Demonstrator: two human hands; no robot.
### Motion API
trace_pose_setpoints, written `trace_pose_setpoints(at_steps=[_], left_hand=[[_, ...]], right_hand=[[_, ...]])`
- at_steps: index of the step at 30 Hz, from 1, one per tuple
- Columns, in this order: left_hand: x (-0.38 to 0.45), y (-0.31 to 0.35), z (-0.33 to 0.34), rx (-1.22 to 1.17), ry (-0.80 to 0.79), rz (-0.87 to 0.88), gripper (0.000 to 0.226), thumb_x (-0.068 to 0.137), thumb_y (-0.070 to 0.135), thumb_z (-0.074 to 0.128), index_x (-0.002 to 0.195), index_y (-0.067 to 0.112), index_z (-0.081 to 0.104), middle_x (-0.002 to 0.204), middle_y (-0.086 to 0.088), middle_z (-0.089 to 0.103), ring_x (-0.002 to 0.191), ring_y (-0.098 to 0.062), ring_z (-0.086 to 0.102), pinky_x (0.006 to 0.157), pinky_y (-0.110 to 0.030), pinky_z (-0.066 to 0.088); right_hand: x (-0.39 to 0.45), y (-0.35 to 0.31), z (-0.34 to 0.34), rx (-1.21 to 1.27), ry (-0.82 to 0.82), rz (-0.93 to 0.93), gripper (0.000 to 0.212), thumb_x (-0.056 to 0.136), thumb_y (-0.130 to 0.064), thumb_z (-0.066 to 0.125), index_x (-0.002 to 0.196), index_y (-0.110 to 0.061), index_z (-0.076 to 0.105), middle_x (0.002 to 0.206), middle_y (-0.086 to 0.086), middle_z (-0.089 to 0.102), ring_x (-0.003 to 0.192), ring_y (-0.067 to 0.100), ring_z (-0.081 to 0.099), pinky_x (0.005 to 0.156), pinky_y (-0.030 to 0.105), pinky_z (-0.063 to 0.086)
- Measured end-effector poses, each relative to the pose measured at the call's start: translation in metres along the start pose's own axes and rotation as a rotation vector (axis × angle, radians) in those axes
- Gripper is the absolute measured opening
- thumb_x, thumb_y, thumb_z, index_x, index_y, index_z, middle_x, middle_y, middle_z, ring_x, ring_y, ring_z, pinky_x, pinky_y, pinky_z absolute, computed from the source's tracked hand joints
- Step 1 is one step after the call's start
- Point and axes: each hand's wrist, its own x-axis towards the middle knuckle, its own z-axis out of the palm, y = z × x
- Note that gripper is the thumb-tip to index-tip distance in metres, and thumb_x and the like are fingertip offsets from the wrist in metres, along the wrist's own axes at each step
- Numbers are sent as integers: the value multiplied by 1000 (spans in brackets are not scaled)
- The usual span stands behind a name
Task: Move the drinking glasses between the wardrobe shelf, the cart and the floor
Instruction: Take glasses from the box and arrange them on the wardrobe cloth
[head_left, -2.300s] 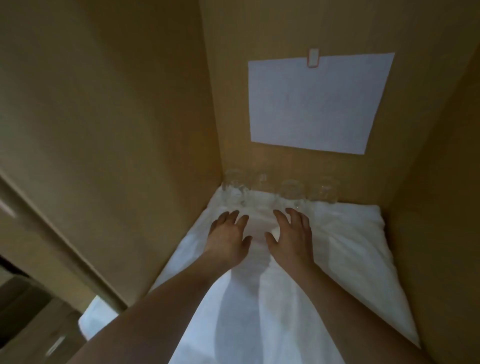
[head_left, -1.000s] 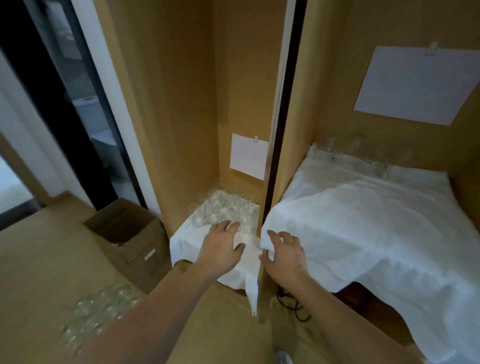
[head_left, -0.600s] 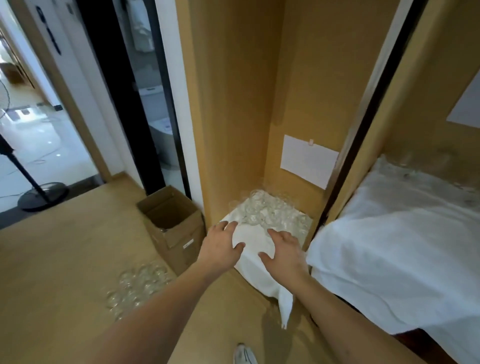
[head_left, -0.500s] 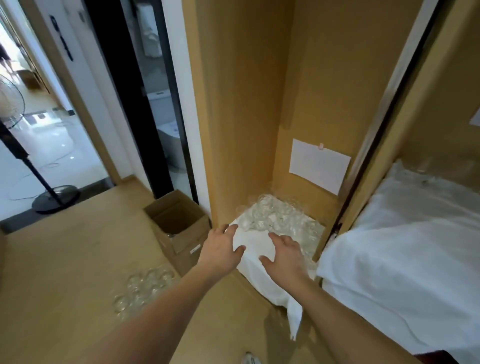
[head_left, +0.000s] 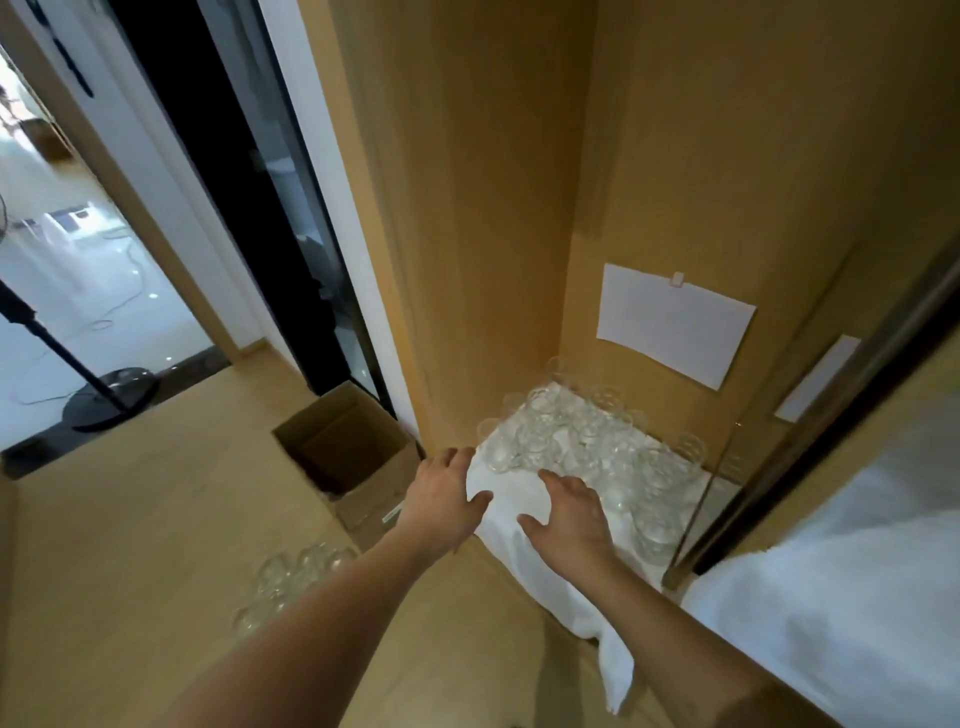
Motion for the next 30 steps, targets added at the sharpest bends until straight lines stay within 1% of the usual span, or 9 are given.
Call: trace_pose_setpoints(at_steps=[3,6,9,13,16,20,23,27,30], left_hand=[[15,-4,7,8,-47,-2,69,96,50,59,154,22,35,157,-2,41,143,-28,36,114,-42,36],[32,-11,12,56,-102,32,69,96,49,59,154,21,37,156,-2,42,142,-27,37,115,-41,37],[54,-15,12,27,-133,10,71,95,47,62,155,18,36,156,-4,42,142,-29,38,114,-42,37],[84,-24,16,37,-196,72,69,95,46,62,153,19,38,153,-4,45,138,-28,41,112,-41,39],[112,-37,15,26,-229,107,70,94,44,64,153,18,38,153,-5,45,138,-27,43,112,-38,40],[147,-54,12,1,-257,131,74,93,43,67,153,14,37,154,-7,43,138,-28,43,112,-38,38],[172,-66,13,-36,-276,144,71,91,40,69,150,14,41,149,-8,48,131,-29,49,107,-36,40],[192,-82,19,-93,-328,143,70,87,39,72,146,15,44,141,-8,53,123,-28,53,99,-32,41],[209,-92,24,-95,-382,153,70,87,38,73,145,14,43,138,-8,53,121,-28,54,93,-30,40]], right_hand=[[16,6,5,13,-33,50,72,92,-50,63,154,-25,35,149,6,45,138,27,39,111,35,35],[28,7,10,43,-47,99,71,92,-50,63,153,-24,36,147,6,47,135,27,42,110,34,37],[42,7,14,59,-54,140,71,92,-50,63,152,-24,37,146,7,48,135,28,43,110,34,38],[65,5,17,71,-33,199,69,91,-50,65,150,-23,41,145,7,51,135,27,44,112,33,35],[87,-5,23,100,-15,243,69,90,-49,65,149,-21,44,142,8,54,133,26,47,111,33,36],[107,-20,35,101,-26,308,70,91,-53,63,151,-23,42,144,4,53,134,21,47,111,28,32],[122,-26,43,91,-44,357,69,93,-51,62,152,-22,39,138,6,56,126,20,52,108,27,37],[137,-35,54,73,-80,437,69,94,-50,62,152,-23,37,140,7,52,129,21,51,109,28,38],[145,-41,65,130,-90,499,69,93,-47,65,151,-23,38,139,8,52,128,23,51,107,30,41]])
